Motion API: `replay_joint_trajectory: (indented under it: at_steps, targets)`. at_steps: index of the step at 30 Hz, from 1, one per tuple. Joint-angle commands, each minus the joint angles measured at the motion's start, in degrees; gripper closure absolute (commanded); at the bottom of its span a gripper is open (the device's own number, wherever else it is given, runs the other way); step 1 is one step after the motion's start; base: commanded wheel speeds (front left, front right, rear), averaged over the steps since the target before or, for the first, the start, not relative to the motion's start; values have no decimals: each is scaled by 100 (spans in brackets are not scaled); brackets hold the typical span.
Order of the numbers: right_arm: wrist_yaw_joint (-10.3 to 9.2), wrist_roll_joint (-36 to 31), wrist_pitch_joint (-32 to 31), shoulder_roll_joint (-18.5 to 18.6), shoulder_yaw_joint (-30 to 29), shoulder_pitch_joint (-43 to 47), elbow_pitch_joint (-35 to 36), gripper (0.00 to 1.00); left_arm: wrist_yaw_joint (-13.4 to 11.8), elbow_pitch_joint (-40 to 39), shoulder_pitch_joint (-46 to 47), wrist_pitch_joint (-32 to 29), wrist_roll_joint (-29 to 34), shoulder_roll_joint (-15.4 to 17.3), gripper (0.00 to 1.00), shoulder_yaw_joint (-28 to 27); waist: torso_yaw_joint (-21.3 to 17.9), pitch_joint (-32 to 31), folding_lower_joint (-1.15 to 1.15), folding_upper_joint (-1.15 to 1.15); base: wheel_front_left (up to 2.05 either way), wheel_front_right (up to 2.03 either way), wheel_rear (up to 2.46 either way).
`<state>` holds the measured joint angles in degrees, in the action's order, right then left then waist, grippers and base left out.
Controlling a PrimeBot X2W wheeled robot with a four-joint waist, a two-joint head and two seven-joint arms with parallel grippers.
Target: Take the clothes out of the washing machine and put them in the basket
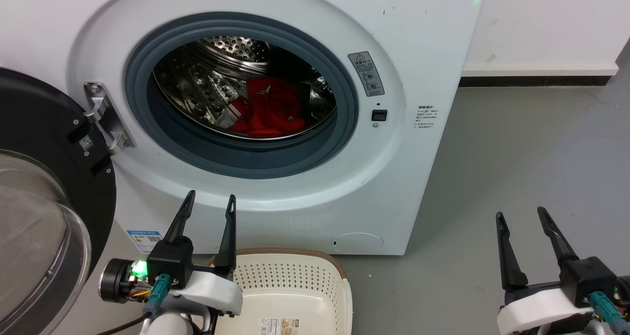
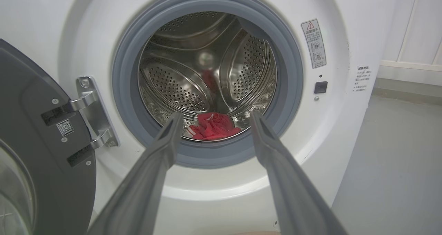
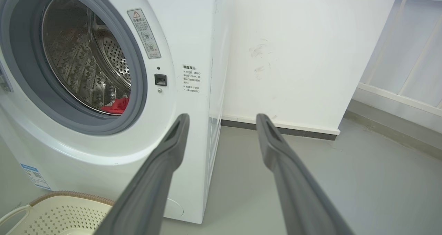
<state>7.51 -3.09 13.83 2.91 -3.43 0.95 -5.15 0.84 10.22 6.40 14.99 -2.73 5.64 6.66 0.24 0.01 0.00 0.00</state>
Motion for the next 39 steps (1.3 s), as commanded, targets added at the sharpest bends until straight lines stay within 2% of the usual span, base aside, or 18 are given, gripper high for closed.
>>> replay_joint_trajectory:
  at_steps: [1,18,24,33,39]
  targets:
    - [-4,-15,24,-5,-3,29,21,0,20,13,-22,30,-3,-6,0,-32,-1,1,0,0,0,0,0]
    - [-4,73,4,-5,13,-16,-28,0,99,102,9,24,-20,-85,0,-211,-31,22,0,0,0,0,0]
    - [-4,90,-18,-5,89,-136,50,0,59,268,279,24,-69,-107,0,-329,-177,250,0,0,0,0,0]
    - [-4,138,-10,-5,231,-487,238,0,96,1231,1620,24,-122,89,0,-500,-636,1159,0,0,0,0,0]
    - [-4,285,61,-6,334,-745,339,0,153,2180,2768,-158,-179,444,0,-640,-1044,1806,0,0,0,0,0]
